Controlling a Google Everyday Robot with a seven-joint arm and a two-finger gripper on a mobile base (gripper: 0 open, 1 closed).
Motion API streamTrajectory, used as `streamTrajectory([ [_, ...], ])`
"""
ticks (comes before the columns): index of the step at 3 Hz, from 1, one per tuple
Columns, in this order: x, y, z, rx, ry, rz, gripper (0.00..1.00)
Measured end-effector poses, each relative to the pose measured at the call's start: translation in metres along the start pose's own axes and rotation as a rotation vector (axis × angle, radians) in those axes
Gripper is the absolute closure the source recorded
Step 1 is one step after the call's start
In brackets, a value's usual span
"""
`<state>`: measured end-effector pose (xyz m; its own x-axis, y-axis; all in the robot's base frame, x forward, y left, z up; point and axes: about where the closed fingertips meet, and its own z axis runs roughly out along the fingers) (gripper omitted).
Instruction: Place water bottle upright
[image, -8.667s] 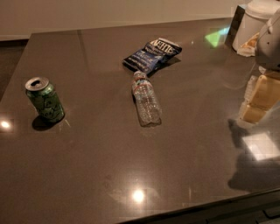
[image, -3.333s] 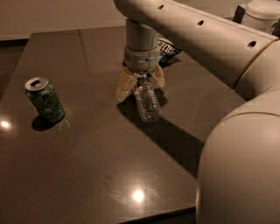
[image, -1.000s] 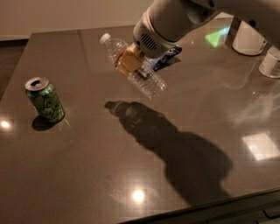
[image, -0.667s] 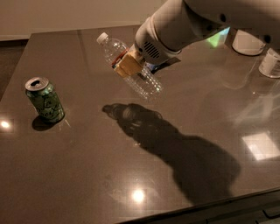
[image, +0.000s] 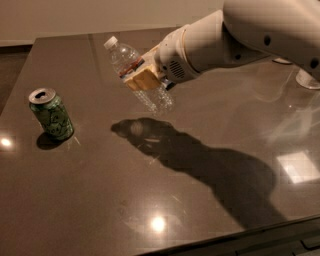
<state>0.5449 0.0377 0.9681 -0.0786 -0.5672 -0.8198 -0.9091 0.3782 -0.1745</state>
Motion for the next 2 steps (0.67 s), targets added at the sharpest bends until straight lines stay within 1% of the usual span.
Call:
streamTrajectory([
  [1,-0.0005,0.0017,0.0062,-0.043,-0.095,-0.036,1.00],
  [2,0.0015,0.0056,0.0092,-0.063,-0.185,-0.059,1.00],
])
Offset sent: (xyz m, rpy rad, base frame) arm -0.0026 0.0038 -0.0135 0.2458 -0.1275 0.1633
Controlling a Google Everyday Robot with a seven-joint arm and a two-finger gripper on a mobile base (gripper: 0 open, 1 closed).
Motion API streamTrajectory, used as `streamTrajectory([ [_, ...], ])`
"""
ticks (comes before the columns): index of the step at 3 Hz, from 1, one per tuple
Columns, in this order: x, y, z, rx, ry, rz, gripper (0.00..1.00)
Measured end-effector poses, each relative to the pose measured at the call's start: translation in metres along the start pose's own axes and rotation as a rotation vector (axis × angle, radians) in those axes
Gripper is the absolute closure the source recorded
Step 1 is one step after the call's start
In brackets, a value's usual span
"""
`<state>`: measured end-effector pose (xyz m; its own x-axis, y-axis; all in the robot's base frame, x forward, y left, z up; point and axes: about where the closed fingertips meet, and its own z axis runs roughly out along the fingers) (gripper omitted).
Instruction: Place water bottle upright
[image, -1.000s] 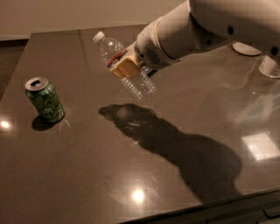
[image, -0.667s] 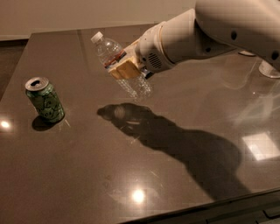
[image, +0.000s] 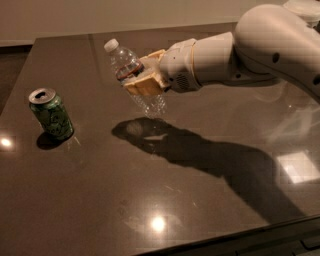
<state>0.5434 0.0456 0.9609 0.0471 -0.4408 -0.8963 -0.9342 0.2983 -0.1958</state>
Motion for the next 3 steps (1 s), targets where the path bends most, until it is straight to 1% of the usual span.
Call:
streamTrajectory([
  [1,0.005,0.003,0.002,-0.003,-0.095,0.015,1.00],
  [2,0.011,0.001,0.000,0.023,-0.163,0.050,1.00],
  [3,0.016,0.001,-0.005,0.027,-0.233,0.078,1.00],
])
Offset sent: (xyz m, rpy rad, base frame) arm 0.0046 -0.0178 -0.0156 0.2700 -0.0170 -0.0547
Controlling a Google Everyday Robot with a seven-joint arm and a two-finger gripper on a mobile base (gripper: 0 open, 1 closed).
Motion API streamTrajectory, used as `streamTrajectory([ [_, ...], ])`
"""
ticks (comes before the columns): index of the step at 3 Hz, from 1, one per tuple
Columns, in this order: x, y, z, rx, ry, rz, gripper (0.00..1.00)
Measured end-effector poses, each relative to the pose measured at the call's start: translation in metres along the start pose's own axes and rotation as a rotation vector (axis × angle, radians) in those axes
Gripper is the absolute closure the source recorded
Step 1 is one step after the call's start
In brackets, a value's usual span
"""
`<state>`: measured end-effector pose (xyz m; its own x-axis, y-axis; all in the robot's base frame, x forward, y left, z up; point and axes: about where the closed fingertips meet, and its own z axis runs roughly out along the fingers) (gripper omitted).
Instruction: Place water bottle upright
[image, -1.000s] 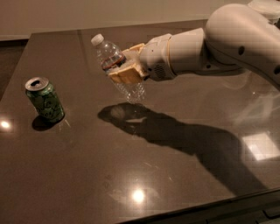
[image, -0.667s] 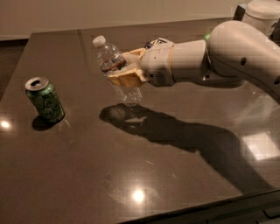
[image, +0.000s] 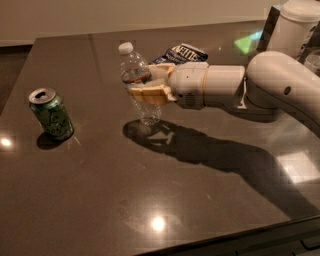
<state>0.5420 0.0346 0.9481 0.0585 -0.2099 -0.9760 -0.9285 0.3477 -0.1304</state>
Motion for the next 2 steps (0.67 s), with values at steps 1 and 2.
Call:
streamTrajectory([
  [1,0.0030,0.0005,-0.0020,-0.020,-0.050,-0.011,1.00],
  [2,0.0067,0.0006,-0.0034,-0.061,-0.112,-0.021,1.00],
])
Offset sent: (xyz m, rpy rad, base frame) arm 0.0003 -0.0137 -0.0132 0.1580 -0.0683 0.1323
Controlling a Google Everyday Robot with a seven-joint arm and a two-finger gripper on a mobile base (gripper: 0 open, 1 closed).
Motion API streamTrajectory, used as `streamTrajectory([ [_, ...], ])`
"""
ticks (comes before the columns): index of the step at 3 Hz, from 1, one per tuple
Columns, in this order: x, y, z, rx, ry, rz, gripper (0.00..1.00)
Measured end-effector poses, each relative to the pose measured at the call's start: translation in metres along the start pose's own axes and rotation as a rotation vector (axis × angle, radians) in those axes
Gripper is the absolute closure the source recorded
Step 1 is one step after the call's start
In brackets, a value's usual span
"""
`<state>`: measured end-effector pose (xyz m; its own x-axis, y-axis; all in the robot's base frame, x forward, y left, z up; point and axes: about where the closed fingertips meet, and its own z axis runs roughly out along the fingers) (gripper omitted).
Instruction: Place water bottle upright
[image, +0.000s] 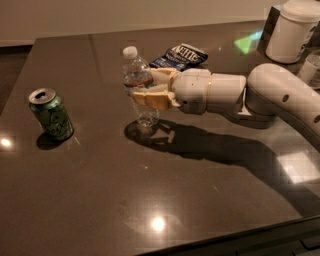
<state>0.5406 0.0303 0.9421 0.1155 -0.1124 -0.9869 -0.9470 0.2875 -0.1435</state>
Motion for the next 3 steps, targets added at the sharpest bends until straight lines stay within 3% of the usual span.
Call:
streamTrajectory([
  [1,0.0038,-0.0010,-0.0022,-0.025,-0.050,-0.003,0.85],
  [3,0.0110,-0.0038,-0.0070,-0.041,-0.099,0.013,0.39],
])
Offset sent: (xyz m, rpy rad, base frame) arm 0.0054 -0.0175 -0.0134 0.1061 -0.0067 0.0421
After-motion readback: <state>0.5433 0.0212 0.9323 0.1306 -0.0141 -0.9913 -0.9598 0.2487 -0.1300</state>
